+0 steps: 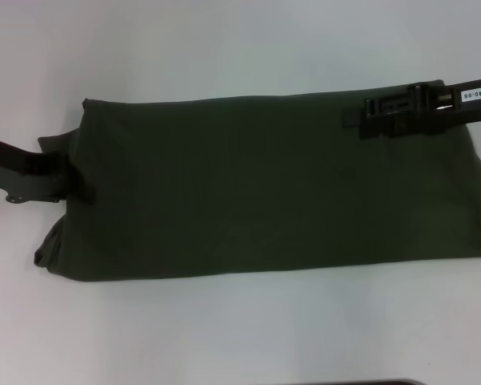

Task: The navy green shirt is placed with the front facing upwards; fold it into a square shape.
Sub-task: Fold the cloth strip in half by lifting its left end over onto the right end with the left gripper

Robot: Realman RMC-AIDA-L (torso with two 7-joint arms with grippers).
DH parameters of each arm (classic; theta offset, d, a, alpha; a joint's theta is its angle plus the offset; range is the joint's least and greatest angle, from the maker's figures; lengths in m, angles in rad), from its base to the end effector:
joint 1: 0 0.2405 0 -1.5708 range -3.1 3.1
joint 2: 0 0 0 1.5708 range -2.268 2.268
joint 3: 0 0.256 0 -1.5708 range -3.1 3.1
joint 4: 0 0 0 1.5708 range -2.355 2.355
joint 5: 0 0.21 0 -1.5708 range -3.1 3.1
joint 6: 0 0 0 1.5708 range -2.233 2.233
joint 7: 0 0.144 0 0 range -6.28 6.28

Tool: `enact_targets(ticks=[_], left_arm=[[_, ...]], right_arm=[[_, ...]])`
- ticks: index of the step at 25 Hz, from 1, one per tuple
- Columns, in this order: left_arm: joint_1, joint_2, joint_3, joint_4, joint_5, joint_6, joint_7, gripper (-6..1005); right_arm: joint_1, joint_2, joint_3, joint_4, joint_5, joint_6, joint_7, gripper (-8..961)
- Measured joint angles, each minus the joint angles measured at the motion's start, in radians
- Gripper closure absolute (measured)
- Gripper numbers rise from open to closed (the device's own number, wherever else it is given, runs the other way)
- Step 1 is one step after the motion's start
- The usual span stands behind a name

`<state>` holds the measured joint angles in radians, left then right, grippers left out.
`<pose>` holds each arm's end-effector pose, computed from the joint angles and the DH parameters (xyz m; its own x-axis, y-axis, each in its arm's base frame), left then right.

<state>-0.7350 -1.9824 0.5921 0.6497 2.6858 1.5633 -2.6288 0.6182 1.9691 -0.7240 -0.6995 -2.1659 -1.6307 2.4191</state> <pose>-0.2926 0.3540 0.0259 0.0256 0.9958 0.0874 0.9889 -0.0124 -0.1481 0.2604 0.3499 0.0356 0.2145 -0.9392 -0.2681 -0.9500 -0.2644 0.1663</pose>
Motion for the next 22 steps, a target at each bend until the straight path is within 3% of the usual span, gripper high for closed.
enact_targets(ticks=[22], left_arm=[[0.027,0.028,0.001,0.103,0.103,0.012,-0.051,925]], right_arm=[[0.009,-0.002,-0.007,0.000,-0.006,-0.001,0.008,280]])
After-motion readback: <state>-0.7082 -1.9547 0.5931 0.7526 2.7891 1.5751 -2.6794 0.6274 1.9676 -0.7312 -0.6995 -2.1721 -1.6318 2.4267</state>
